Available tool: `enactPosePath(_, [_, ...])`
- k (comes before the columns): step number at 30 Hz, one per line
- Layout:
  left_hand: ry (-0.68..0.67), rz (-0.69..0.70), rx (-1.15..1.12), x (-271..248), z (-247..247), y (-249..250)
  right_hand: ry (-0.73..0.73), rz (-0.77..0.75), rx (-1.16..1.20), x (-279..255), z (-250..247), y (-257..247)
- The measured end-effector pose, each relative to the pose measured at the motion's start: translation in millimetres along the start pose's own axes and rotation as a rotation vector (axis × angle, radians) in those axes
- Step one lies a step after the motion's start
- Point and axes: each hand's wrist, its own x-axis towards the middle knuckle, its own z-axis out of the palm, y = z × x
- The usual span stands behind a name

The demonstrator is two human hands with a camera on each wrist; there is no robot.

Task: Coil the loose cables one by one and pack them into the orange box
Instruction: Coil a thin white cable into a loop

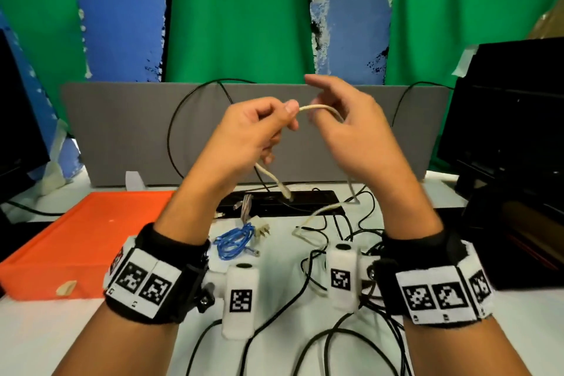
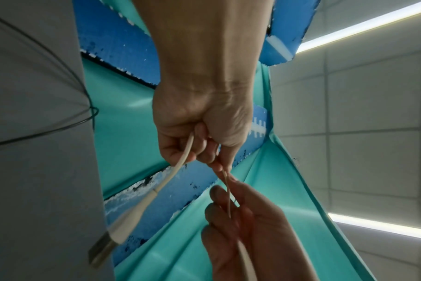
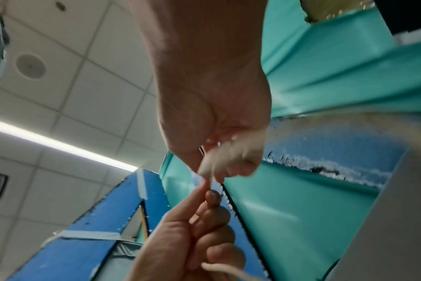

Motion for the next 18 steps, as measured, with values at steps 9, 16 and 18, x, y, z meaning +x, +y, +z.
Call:
enactPosePath(9, [0.016,-0.017,-0.423,-16,-46,34,-0.217,-0.043,0.375,-14,-24,-18])
enactPosePath(16, [-0.261,-0.084,-0.238,-26,-47,41,0.107,-0.104,0.193,-8,-45,-8])
enactPosePath(18, [-0.295,-0.100,-0.239,-27,-41,42,0.219,-0.111,0.090,-7,-39,-9])
